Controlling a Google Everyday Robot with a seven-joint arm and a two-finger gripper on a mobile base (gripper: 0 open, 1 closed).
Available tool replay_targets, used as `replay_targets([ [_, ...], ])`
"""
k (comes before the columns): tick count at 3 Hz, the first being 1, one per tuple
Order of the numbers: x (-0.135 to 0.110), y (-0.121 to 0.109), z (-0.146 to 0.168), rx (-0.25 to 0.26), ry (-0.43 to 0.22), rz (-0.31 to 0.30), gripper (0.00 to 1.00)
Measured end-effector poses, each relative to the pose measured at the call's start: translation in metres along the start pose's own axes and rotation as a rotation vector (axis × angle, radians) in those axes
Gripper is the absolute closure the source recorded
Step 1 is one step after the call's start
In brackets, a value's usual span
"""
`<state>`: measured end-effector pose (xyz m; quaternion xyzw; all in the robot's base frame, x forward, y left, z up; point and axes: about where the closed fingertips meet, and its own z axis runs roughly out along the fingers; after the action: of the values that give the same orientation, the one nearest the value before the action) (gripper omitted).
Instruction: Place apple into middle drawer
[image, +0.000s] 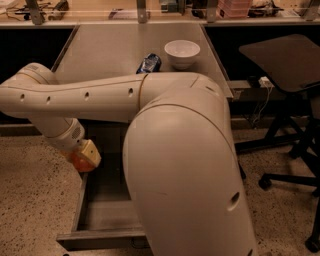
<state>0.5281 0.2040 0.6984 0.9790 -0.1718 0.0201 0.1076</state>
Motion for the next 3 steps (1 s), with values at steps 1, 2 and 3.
replay_targets([
  [1, 0.006, 0.003, 0.015, 0.037, 0.015, 0.023, 1.00],
  [2, 0.016, 0.043, 0.032, 0.175, 0.144, 0.069, 1.00],
  [3, 0.022, 0.086, 0.088, 0.225, 0.192, 0.082, 1.00],
])
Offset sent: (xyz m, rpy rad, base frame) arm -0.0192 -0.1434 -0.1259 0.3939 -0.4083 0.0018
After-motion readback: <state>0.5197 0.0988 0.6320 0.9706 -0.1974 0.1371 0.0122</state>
